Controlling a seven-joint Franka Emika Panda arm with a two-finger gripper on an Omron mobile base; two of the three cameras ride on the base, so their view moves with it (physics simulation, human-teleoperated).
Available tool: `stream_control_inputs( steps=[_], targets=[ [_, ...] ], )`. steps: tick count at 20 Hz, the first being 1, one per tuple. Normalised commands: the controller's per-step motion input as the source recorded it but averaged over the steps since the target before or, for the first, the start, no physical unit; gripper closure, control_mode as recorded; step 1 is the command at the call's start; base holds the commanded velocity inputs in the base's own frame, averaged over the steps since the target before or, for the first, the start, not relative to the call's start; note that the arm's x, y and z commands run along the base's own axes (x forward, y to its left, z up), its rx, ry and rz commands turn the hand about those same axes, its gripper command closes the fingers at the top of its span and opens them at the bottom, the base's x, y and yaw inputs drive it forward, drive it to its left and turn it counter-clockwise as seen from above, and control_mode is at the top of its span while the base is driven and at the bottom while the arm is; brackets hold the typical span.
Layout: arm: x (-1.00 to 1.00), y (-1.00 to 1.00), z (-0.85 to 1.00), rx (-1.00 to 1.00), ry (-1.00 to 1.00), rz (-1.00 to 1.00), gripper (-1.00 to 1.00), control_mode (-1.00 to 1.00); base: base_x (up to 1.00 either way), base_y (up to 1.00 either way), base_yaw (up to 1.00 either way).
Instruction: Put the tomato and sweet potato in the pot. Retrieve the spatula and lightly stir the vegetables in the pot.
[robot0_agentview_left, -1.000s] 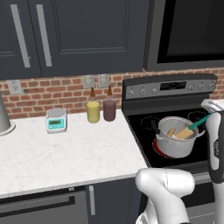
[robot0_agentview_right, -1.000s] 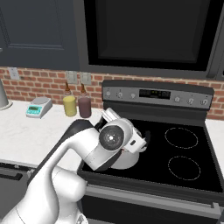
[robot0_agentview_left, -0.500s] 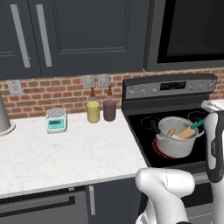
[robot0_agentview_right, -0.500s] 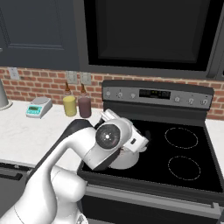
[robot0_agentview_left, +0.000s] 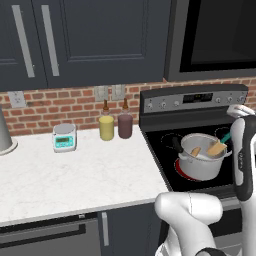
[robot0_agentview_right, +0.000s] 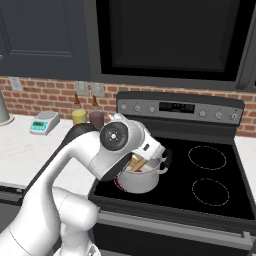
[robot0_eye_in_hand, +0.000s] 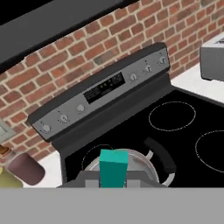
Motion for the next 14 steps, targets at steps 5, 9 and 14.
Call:
stream_control_inputs(
  steps=[5, 9, 14],
  targets=[
    [0.0, 0.35, -0.14, -0.11, 0.17, 0.0, 1.0, -1.0, 0.0, 0.0, 0.0],
    [0.0, 0.26, -0.31, -0.13, 0.11, 0.03, 1.0, -1.0, 0.0, 0.0, 0.0],
    [0.01, 0.09, -0.33, -0.05, 0.0, 0.05, 1.0, -1.0, 0.0, 0.0, 0.0]
  ],
)
